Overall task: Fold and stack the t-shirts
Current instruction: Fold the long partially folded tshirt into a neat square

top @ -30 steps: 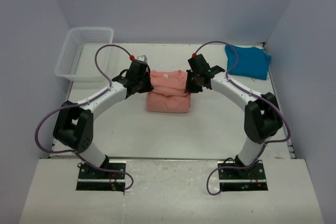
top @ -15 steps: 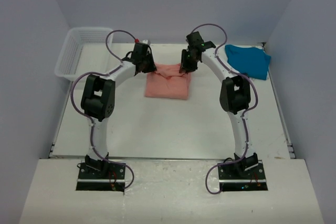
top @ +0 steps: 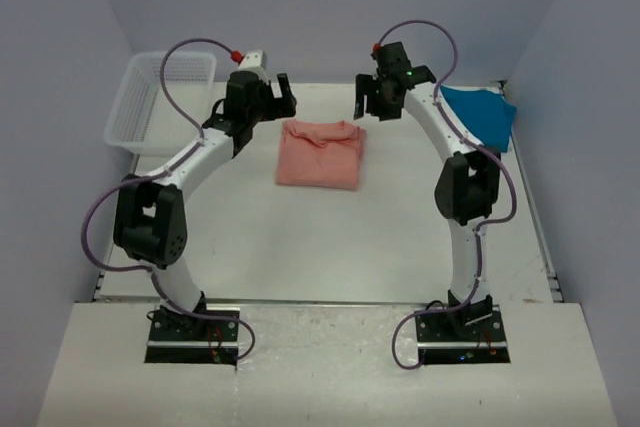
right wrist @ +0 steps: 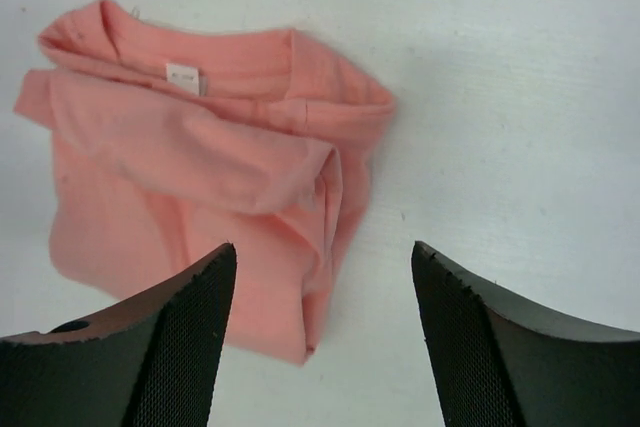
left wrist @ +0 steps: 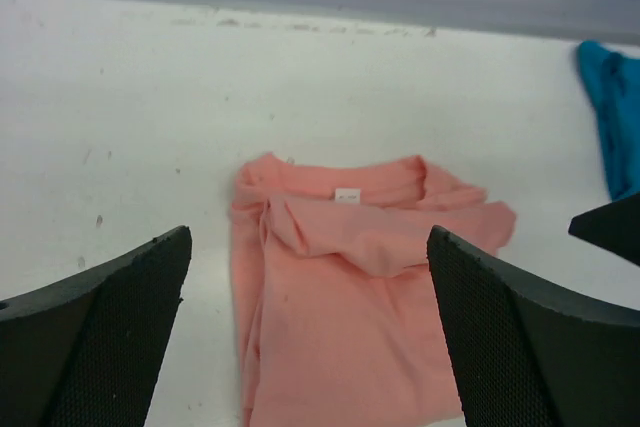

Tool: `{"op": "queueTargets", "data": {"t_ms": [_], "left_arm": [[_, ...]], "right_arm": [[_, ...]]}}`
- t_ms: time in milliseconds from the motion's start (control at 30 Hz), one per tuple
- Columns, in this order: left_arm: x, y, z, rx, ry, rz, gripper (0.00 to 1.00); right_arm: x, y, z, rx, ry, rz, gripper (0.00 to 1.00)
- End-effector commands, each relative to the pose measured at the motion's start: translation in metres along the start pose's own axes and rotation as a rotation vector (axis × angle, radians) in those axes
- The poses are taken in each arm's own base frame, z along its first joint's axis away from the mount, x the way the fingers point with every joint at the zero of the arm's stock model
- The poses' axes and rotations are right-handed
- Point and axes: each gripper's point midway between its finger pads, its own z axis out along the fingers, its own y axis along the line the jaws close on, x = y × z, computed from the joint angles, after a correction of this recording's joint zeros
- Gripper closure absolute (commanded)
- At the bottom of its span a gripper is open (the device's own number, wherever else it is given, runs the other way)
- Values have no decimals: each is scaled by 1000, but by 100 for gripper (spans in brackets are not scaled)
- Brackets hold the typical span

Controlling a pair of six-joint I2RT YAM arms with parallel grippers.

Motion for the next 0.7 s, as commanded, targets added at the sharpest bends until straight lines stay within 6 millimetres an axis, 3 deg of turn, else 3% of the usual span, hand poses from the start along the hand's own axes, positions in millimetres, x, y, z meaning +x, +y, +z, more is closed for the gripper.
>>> {"op": "queueTargets", "data": {"t_ms": [0, 67, 100, 133, 167, 233, 267, 333, 467, 667], "left_arm": [[-34, -23, -27, 57, -114, 43, 0], [-16, -35, -25, 123, -49, 3, 5], [-4, -55, -26, 244, 5, -27, 44], [15, -63, -18, 298, 65, -44, 73], [30, -80, -18, 403, 132, -69, 100], [59, -90, -6, 478, 239, -138, 100], [68, -97, -6, 534, 276, -154, 100], [78, -110, -4, 650, 305, -189, 100], [86, -122, -5, 763, 351, -225, 100], [92, -120, 4, 794, 358, -230, 100]], "right_arm": [[-23, 8, -71, -29, -127, -17, 28], [-16, 21, -75, -109, -125, -15, 31], [-3, 40, -78, -233, -106, -5, 72], [7, 49, -79, -303, -78, 5, 100], [27, 57, -73, -358, -11, 54, 100], [41, 86, -80, -544, 61, 71, 100], [55, 90, -73, -565, 97, 96, 100], [60, 107, -74, -668, 118, 117, 100], [77, 114, -56, -707, 209, 163, 100], [95, 111, -20, -654, 289, 198, 100]]}}
